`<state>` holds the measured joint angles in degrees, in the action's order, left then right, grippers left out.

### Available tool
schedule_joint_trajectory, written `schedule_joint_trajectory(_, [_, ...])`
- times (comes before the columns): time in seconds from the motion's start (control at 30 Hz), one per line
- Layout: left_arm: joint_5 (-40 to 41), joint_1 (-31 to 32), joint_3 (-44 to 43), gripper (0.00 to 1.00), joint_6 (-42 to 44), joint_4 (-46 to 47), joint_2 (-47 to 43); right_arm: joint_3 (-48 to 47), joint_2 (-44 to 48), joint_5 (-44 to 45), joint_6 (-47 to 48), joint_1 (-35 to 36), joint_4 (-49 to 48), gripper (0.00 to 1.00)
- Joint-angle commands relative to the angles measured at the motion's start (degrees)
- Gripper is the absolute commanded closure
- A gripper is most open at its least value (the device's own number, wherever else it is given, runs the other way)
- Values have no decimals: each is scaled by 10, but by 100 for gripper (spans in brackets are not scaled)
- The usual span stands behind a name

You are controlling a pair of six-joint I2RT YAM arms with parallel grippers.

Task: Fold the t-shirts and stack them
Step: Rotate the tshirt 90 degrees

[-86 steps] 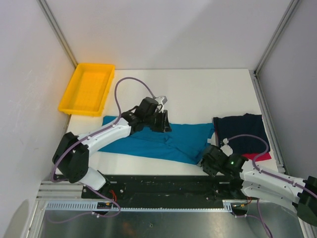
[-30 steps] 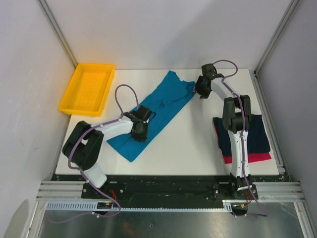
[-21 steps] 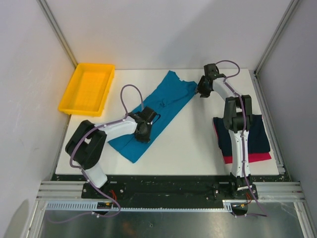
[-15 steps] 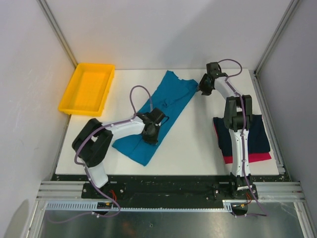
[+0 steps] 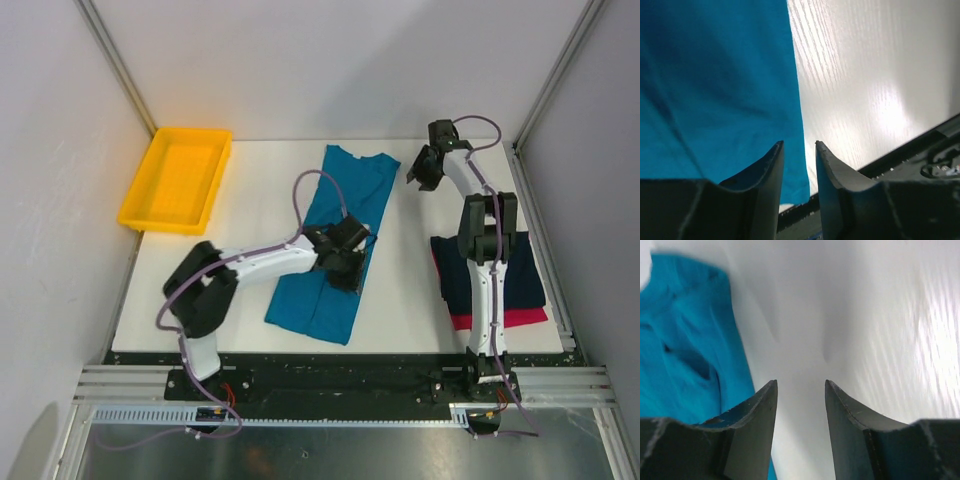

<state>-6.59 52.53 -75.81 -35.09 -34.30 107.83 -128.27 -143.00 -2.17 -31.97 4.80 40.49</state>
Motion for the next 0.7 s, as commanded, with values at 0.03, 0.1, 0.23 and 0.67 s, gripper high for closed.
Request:
schedule_joint_trajectory(0.03, [27,-40,66,63,-7,1,-185,157,193,6,9,56,10,53])
schedule_joint_trajectory(0.1, [53,-69,121,64,-15,2,-238,255,267,0,-4,81,-19,54])
schedule_joint_trajectory(0.23, [62,-121,206,67,-25,2,-293,440,408,-12,-49,142,-76,57])
schedule_joint_trajectory(0.67, [85,-99,339,67,-48,10,-363,516,398,30,-123,278,-187,62])
